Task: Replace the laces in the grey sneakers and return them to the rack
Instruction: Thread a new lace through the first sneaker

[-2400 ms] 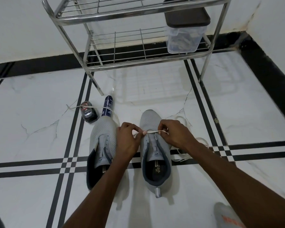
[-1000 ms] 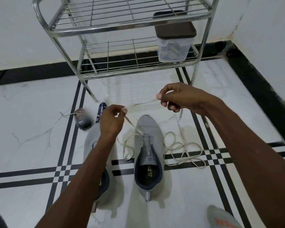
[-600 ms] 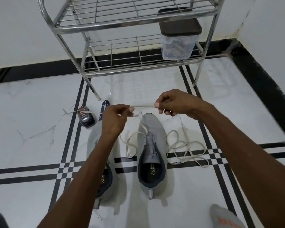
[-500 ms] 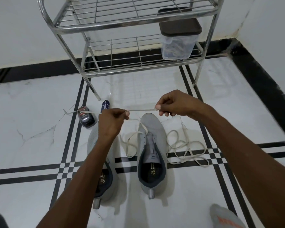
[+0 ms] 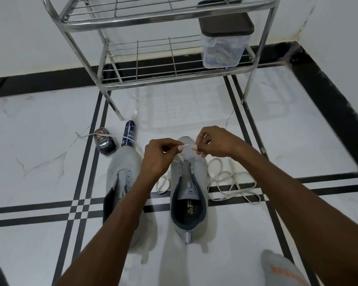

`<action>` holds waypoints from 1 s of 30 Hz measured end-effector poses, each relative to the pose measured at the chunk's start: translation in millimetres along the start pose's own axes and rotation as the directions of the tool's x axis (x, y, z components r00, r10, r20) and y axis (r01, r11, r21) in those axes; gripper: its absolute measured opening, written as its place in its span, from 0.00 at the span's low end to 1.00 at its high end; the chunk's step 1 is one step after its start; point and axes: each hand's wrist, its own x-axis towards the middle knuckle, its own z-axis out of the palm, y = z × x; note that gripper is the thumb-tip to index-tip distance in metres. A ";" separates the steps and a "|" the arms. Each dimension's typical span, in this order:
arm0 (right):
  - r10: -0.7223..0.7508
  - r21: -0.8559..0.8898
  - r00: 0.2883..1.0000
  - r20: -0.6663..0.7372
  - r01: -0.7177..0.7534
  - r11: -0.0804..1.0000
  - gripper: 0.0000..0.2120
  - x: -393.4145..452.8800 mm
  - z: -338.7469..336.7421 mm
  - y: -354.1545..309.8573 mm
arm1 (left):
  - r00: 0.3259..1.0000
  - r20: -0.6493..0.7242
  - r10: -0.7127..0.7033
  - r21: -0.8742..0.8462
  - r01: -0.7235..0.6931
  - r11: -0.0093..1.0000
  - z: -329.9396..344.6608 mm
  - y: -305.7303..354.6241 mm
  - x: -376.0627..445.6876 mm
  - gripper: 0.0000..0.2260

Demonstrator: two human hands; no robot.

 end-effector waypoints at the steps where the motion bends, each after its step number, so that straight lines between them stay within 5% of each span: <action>1: 0.035 0.013 0.999 0.016 -0.035 0.999 0.12 -1.2 -0.6 4.3 | 0.999 -0.030 -0.022 0.008 0.022 1.000 0.4 -2.3 0.5 0.04; 6: 0.220 0.002 0.964 0.152 -0.222 0.975 0.18 -12.3 36.3 3.3 | 0.996 -0.037 -0.081 0.031 0.082 0.996 7.6 -11.7 -0.1 0.06; 12: 0.108 -0.237 0.975 -0.196 -0.154 0.959 0.11 -3.8 82.7 17.9 | 0.998 -0.008 -0.059 0.116 0.060 0.991 27.1 -18.9 -9.5 0.04; 18: 0.159 0.103 0.958 -0.241 -0.137 0.985 0.07 -0.6 73.0 45.7 | 0.999 -0.005 -0.052 0.254 0.052 0.966 50.3 -17.9 -21.2 0.03; 23: 0.305 0.548 0.950 -0.066 -0.221 0.807 0.06 -1.8 73.5 59.6 | 0.997 -0.045 -0.057 0.267 0.066 0.961 50.7 -17.8 -27.0 0.06; 30: 0.354 0.658 0.935 0.032 -0.286 0.696 0.07 -4.0 68.4 59.7 | 0.996 -0.009 -0.084 0.326 0.082 0.942 49.0 -17.6 -25.6 0.07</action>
